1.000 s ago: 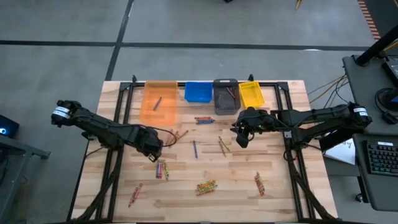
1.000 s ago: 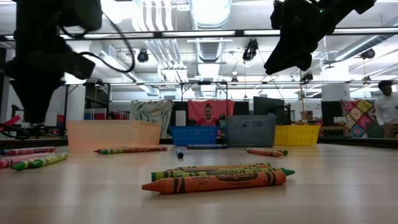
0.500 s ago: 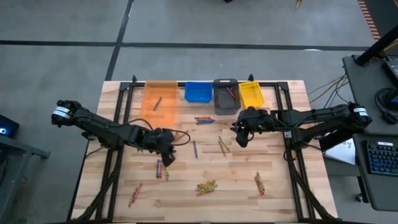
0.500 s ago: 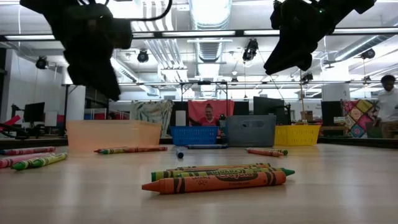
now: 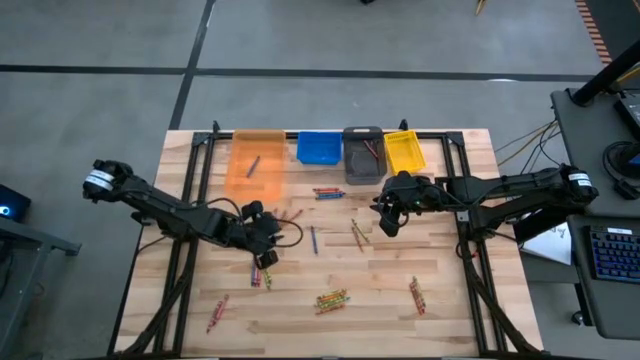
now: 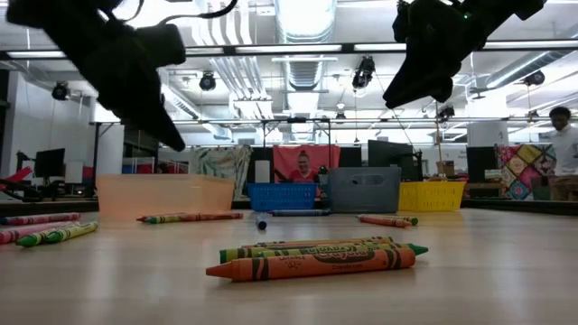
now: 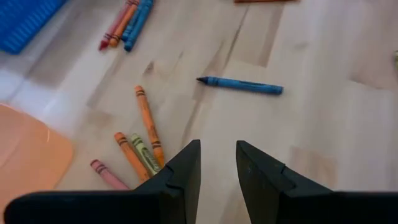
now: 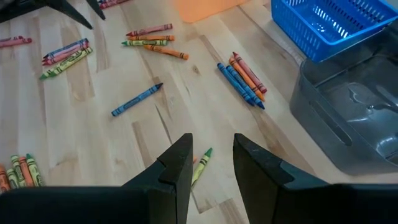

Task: Sort crayons
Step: Put the green crayon into the blue bin

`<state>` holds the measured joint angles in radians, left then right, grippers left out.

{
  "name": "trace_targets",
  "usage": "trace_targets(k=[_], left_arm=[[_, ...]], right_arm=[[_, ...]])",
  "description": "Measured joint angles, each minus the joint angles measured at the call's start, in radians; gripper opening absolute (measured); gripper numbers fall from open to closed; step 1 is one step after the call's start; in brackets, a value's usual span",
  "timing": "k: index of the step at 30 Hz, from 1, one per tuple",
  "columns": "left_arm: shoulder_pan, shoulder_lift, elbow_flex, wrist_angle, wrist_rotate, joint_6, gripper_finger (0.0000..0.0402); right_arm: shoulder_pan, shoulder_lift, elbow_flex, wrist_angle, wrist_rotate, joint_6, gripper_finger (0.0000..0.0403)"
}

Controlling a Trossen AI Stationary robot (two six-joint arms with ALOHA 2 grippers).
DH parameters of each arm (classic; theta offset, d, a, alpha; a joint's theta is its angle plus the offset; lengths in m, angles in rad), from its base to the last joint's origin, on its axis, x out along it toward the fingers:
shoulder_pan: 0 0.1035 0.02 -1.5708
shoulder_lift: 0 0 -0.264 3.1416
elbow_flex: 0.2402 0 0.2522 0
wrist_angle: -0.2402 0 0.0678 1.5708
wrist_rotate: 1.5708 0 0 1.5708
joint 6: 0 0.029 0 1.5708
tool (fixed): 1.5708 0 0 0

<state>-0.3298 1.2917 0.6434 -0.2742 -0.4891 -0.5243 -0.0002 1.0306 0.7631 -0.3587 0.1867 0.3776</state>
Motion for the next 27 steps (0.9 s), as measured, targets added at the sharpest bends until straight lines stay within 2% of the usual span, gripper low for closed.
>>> trace_targets(k=[4,8,11,27], left_arm=[[-0.009,0.0,-0.108,0.167,-0.031,-0.018,0.0084],[-0.009,0.0,-0.18,0.265,-0.076,-0.043,0.0084],[-0.009,0.0,-0.207,0.281,-0.134,-0.061,0.0084],[-0.009,0.001,-0.247,0.371,-0.183,-0.104,0.0084]], right_arm=[[0.0,0.0,0.0,0.0,0.0,-0.011,0.0105],[0.0,0.0,0.0,0.0,0.0,-0.012,0.0105],[0.0,0.0,0.0,0.0,0.0,-0.012,0.0105],[0.0,0.0,0.0,0.007,0.026,-0.011,0.0105]])
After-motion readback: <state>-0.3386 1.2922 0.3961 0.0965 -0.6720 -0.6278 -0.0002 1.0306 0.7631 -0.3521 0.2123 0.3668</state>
